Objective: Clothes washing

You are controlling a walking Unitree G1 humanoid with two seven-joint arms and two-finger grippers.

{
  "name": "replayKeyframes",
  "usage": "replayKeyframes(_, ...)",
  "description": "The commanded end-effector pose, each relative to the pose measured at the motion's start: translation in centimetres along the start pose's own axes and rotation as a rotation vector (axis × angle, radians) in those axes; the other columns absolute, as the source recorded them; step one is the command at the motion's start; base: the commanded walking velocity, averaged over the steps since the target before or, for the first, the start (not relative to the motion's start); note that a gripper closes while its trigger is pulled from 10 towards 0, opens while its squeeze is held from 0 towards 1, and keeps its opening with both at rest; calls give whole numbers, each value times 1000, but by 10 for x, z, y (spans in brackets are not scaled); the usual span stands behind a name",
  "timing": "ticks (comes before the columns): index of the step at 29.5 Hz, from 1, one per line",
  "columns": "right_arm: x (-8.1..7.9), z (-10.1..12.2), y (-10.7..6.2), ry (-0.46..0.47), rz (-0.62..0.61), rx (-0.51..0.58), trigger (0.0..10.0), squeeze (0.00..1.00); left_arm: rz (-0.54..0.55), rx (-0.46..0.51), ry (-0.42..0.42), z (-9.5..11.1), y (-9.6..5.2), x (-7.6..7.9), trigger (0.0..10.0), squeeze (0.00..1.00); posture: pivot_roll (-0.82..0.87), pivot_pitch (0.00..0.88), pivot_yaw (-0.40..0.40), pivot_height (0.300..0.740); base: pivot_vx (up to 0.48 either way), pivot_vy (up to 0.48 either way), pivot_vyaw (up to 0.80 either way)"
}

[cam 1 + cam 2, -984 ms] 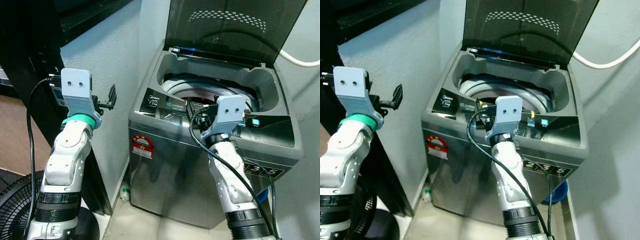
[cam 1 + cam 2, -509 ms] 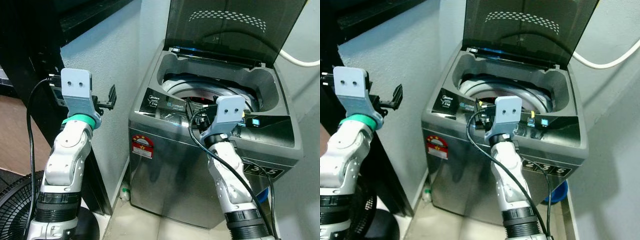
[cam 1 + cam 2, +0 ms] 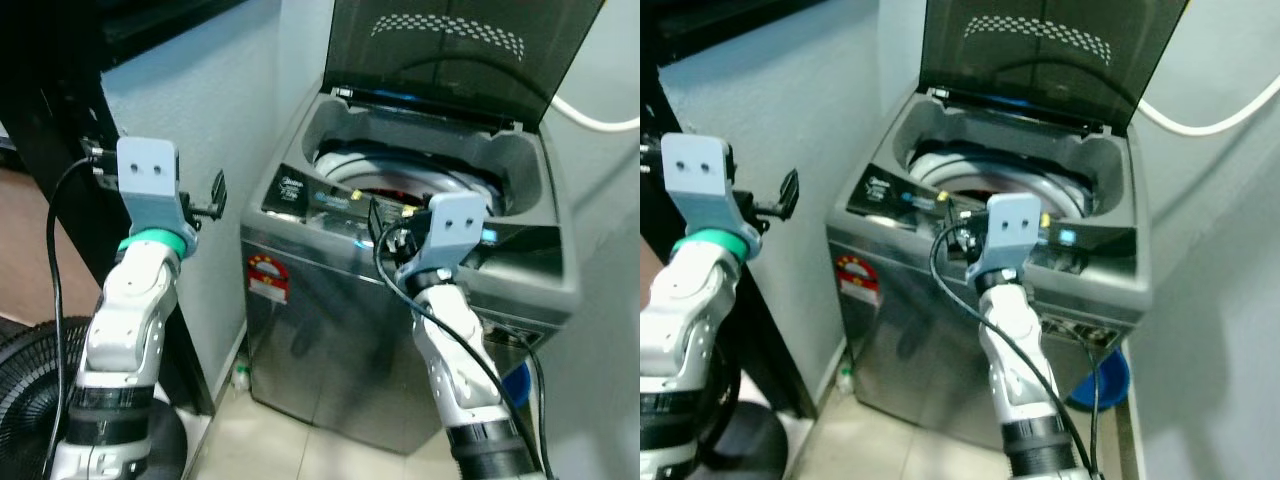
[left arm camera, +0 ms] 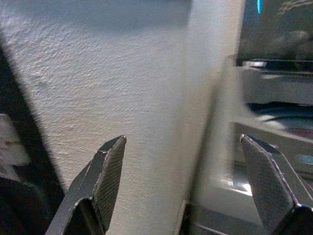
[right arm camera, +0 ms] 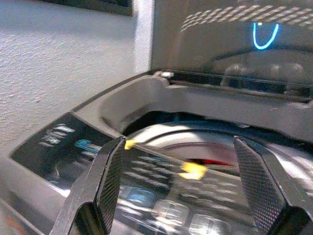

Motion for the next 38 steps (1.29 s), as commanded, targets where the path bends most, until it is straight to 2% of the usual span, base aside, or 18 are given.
replayKeyframes(1, 2, -3, -1, 0, -9, -9, 10000, 0, -7, -6, 7, -1, 0, 2, 10000, 0, 136, 7, 9, 740, 0, 0, 0)
replayKeyframes(16, -1, -2, -1, -5, 20, -2, 10000, 0, -5, -1, -15, 0, 0, 2, 10000, 0, 135, 1, 4, 740, 0, 0, 0)
replayKeyframes(21, -11, -2, -3, -38, 80, 10, 10000, 0, -8, 3, -17, 0, 0, 3, 10000, 0, 136, 0, 3, 740, 0, 0, 780)
replayKeyframes(27, -13, -3, -4, -41, 93, 9, 10000, 0, -8, 3, -14, 0, 0, 3, 10000, 0, 137, 0, 3, 740, 0, 0, 788)
replayKeyframes(32, -29, -7, -10, 5, 208, -4, 10000, 0, -9, -1, -9, -1, 1, 3, 10000, 0, 136, 0, 4, 740, 0, 0, 783)
replayKeyframes(36, -33, -9, -12, 16, 242, -12, 10000, 0, -8, -3, -9, -1, 0, 2, 10000, 0, 137, 0, 4, 740, 0, 0, 781)
replayKeyframes(38, -41, -13, -18, 33, 299, -26, 10000, 0, -8, -5, -7, -2, 0, 2, 10000, 0, 138, 0, 4, 740, 0, 0, 775)
Point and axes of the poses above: a point about 5 cm out from each wrist's last joint towards the gripper, its own y axis pointing out of the wrist towards the gripper, its own z axis along the axis of the wrist's last joint, x = y × z, the point moved 5 cm from there along y, pointing out of the wrist towards the gripper, and after that the axes turned 5 degrees about -y, right-handed, at the moved point
